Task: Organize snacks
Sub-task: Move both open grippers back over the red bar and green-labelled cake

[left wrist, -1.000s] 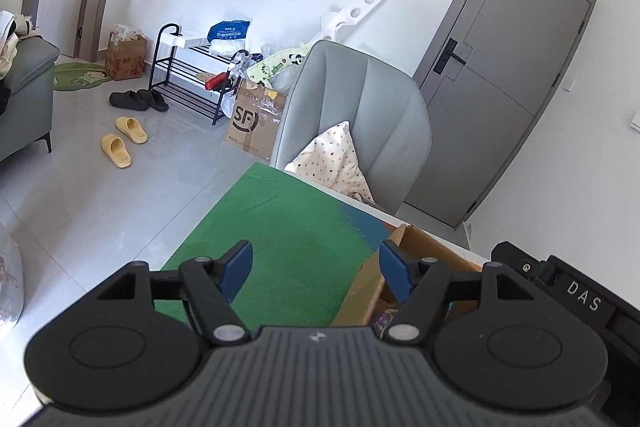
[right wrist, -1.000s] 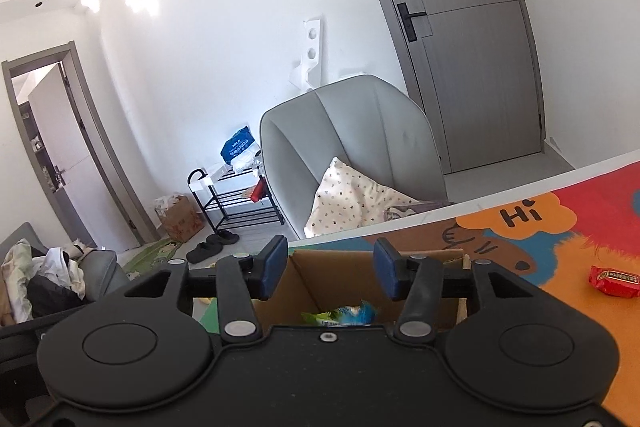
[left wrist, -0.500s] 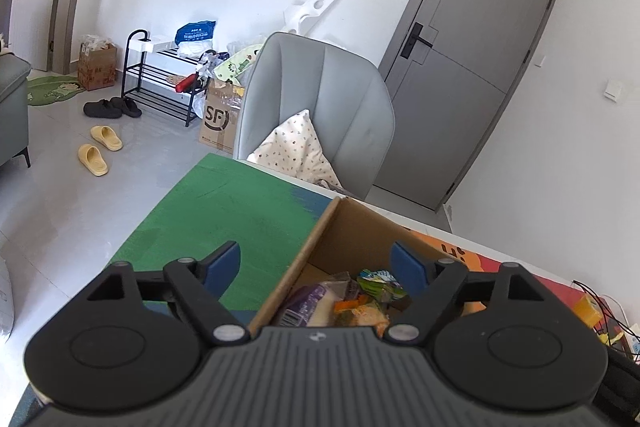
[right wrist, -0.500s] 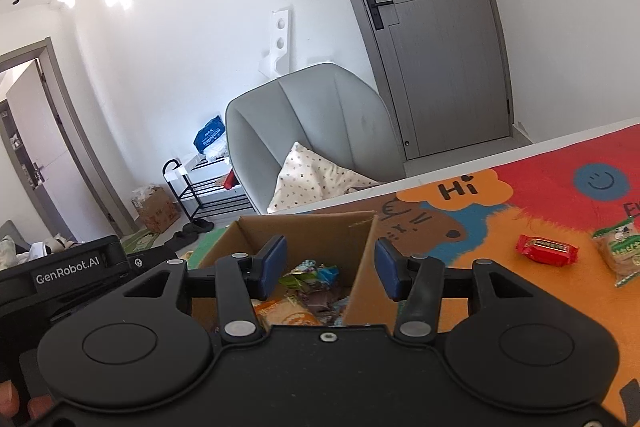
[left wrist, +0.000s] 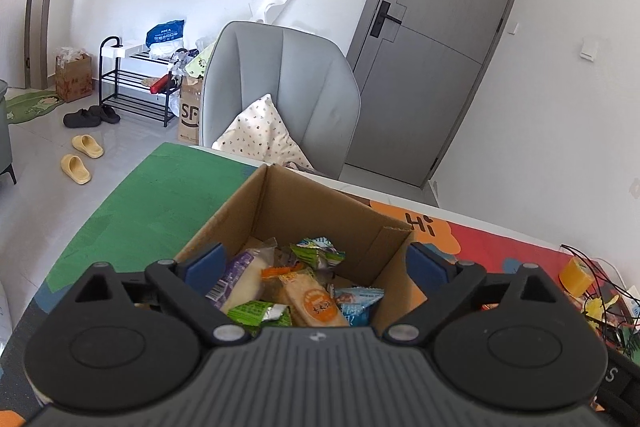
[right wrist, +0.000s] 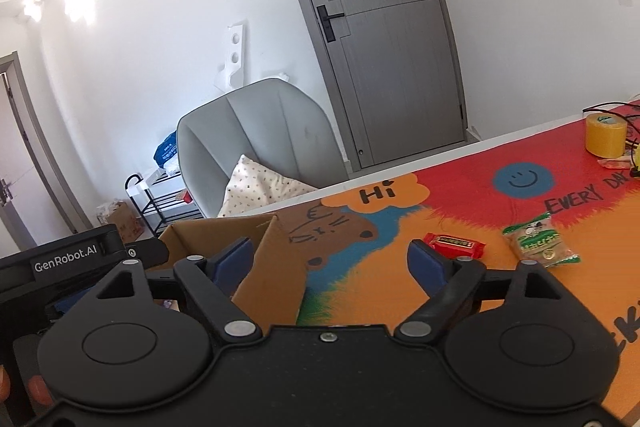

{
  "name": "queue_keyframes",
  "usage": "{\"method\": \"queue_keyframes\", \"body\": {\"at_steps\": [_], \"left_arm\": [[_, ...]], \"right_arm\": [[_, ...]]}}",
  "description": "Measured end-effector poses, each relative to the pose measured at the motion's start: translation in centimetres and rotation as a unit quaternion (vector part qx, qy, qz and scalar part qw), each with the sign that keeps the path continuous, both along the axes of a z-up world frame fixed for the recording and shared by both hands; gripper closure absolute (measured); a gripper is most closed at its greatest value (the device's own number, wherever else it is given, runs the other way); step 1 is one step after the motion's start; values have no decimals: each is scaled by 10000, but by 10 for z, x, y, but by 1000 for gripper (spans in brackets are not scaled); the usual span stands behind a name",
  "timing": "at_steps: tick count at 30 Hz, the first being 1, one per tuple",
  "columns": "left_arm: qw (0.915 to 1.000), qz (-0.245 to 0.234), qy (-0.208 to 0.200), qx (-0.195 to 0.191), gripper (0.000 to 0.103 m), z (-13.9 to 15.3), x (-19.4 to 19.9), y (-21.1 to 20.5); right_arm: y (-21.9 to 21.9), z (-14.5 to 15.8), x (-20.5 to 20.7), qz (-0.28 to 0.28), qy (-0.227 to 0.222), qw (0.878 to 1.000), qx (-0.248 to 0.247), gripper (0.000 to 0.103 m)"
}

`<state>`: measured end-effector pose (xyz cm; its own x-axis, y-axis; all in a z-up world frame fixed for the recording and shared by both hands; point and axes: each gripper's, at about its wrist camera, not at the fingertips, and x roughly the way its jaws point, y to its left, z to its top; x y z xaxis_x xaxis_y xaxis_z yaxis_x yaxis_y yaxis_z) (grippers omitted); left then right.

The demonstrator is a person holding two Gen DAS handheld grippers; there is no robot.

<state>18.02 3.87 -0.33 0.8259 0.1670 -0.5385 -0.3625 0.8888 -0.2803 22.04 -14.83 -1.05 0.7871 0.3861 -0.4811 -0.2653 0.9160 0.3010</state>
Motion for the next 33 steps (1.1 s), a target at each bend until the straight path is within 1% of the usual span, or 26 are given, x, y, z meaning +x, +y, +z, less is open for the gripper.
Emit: {"method": "queue_keyframes", "body": {"at_steps": [3,6,10,18,24,33], "left_arm": [[9999,-100,25,48,7,1,3,-13],[9997,-197,18,134,7,2,5,-26],[9992,-351,50,203,7,2,10,-45],[9973,-658,109,296,7,0,25,-82],[9958,-801,163,419,7,-3,38,-109],[9951,-800,378,442,7,-13,65,-137]], "right_arm": [[-13,-2,-1,-93,5,10000,8,7],[-24,-4,-1,-165,11,9999,16,3],[-41,-8,-2,-280,43,9996,53,1],[-80,-14,1,-579,87,9981,178,0],[-108,-20,7,-747,118,9968,257,0],[-141,-28,22,-958,150,9945,382,2]]}}
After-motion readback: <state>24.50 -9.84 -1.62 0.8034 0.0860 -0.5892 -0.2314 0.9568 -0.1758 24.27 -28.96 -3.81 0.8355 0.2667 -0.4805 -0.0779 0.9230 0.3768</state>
